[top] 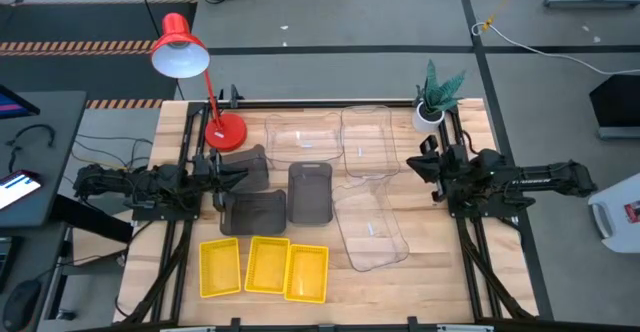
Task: Stack baskets by color
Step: Stack the bottom transparent bin on the right transparent bin
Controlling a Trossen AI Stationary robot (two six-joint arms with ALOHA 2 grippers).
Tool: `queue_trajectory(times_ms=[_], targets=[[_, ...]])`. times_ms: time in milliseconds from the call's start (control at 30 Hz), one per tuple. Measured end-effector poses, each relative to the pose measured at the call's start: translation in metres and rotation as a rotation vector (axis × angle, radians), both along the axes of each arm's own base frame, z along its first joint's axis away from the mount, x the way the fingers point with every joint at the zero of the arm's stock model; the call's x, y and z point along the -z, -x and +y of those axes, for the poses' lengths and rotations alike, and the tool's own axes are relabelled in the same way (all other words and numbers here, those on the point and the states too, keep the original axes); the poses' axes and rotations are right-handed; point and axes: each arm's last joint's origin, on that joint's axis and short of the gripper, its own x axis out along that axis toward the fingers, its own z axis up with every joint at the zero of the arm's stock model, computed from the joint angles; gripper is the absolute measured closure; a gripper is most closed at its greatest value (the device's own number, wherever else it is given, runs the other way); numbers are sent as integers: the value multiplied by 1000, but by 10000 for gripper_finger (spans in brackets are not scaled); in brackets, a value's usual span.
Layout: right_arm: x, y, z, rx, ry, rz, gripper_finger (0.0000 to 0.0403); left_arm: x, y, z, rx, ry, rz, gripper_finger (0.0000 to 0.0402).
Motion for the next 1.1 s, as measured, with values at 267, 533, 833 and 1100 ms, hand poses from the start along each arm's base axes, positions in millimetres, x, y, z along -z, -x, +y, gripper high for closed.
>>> queue_trajectory(times_ms=[267, 533, 833, 1100], targets=[[17, -14, 2, -113, -131, 184, 368, 0, 0, 0, 0, 0, 0, 366], [6, -34, 8, -144, -45, 393, 368, 0, 0, 0, 0, 0, 0, 371], [-5, -56, 18, -182, 38, 592, 346, 0, 0, 0, 0, 0, 0, 366], [-9, -76, 31, -201, 67, 762, 281, 0, 0, 0, 0, 0, 1, 365]])
